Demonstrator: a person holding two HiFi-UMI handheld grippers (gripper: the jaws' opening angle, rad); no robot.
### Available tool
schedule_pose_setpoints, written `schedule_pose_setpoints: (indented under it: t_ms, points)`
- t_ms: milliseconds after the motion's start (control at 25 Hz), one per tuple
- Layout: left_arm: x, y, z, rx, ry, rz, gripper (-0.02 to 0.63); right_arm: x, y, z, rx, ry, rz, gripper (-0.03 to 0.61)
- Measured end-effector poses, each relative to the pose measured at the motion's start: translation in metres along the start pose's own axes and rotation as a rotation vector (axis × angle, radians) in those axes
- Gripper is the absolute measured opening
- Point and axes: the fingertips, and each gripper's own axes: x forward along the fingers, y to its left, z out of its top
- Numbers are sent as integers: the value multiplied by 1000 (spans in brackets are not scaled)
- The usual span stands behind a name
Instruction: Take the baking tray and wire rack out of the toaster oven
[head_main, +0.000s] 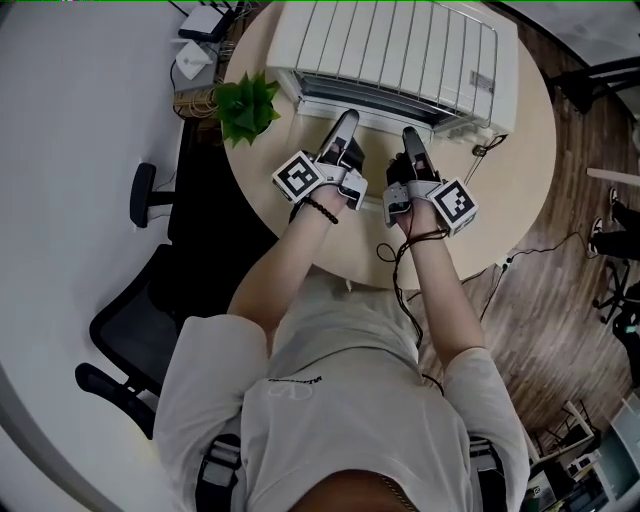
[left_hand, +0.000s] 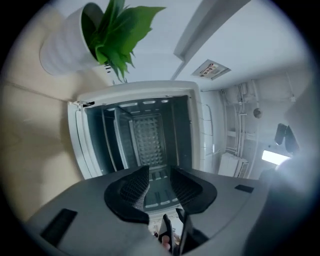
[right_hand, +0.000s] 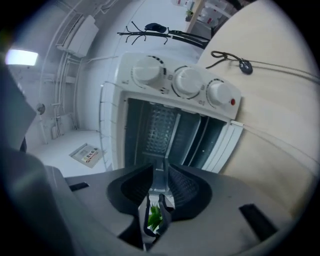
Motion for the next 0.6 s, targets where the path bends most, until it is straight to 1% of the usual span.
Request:
schedule_pose_setpoints:
  t_ms: [200, 280, 440, 600]
  points:
    - [18, 41, 8, -2, -16, 47, 137, 34, -33, 4, 22, -16, -38, 95]
    - [23, 54, 11, -9, -27, 64, 133, 46, -44, 7, 46, -31, -53, 95]
    - [34, 71, 15, -25, -50, 81, 133, 64, -62, 11, 43, -46, -79, 95]
    - [44, 79, 14, -42, -57, 81, 132, 75, -76, 18, 73, -79, -104, 95]
